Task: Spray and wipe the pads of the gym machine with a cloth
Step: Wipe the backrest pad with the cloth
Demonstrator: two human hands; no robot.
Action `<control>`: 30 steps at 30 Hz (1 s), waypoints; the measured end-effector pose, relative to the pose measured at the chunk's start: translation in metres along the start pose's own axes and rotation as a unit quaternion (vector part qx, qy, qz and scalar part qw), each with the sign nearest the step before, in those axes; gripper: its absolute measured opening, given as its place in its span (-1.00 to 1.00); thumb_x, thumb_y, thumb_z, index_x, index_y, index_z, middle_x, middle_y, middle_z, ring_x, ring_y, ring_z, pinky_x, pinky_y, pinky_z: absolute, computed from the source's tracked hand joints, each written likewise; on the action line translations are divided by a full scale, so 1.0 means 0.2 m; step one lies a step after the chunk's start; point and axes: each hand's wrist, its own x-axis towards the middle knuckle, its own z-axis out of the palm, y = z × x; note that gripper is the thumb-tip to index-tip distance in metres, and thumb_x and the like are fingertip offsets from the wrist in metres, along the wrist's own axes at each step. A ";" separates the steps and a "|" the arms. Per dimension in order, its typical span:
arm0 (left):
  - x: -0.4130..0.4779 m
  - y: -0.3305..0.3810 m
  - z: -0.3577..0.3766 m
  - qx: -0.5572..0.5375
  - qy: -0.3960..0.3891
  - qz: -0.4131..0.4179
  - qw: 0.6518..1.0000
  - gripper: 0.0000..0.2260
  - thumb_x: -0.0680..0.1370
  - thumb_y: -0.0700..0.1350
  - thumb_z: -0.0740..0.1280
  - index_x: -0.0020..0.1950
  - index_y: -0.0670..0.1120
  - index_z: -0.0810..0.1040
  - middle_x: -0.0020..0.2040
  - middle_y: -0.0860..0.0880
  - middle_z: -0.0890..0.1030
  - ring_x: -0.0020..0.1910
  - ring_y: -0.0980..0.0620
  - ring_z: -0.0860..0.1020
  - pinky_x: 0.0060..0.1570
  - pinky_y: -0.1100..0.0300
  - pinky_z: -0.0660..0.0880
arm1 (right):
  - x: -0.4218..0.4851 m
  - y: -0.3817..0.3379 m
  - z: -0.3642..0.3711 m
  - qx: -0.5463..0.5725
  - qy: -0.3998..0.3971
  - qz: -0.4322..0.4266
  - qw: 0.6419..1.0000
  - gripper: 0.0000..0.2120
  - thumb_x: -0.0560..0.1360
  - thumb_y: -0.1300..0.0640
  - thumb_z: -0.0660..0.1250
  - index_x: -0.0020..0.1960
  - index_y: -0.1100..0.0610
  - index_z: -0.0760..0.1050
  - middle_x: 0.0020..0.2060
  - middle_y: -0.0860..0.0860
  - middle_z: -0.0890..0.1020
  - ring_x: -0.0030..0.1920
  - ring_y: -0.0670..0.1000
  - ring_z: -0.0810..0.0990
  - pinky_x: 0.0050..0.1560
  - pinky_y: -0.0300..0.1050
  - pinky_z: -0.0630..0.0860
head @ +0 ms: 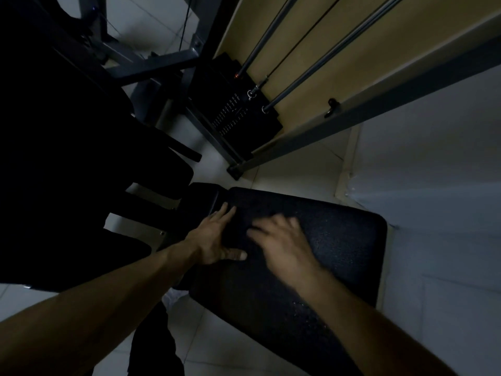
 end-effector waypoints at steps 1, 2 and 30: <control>0.00 0.00 0.00 0.000 -0.001 -0.003 1.000 0.28 0.19 0.56 0.43 0.68 0.11 -0.18 0.67 0.04 -0.26 0.65 -0.07 -0.15 0.60 -0.05 -0.04 | 0.06 0.09 -0.02 -0.012 0.021 0.040 0.999 -0.48 0.27 0.33 0.56 0.21 0.07 0.68 0.20 0.08 0.67 0.08 0.21 0.60 -0.03 0.08 0.48; 0.00 0.00 0.01 0.003 0.001 -0.003 1.000 0.21 0.28 0.46 0.48 0.68 0.11 -0.18 0.67 0.05 -0.26 0.65 -0.07 -0.15 0.60 -0.06 -0.03 | 0.12 0.16 -0.05 -0.021 0.044 0.094 0.994 -0.48 0.29 0.36 0.54 0.22 0.07 0.68 0.18 0.09 0.67 0.08 0.23 0.60 -0.02 0.10 0.47; -0.01 -0.15 -0.03 0.037 -0.017 -0.018 0.999 0.33 0.20 0.53 0.43 0.68 -0.08 -0.19 0.66 -0.02 -0.31 0.65 -0.11 -0.17 0.62 -0.02 -0.05 | 0.27 -0.09 0.17 0.020 -0.036 -0.007 0.999 -0.51 0.26 0.25 0.59 0.19 0.09 0.68 0.18 0.09 0.67 0.09 0.21 0.58 -0.01 0.07 0.46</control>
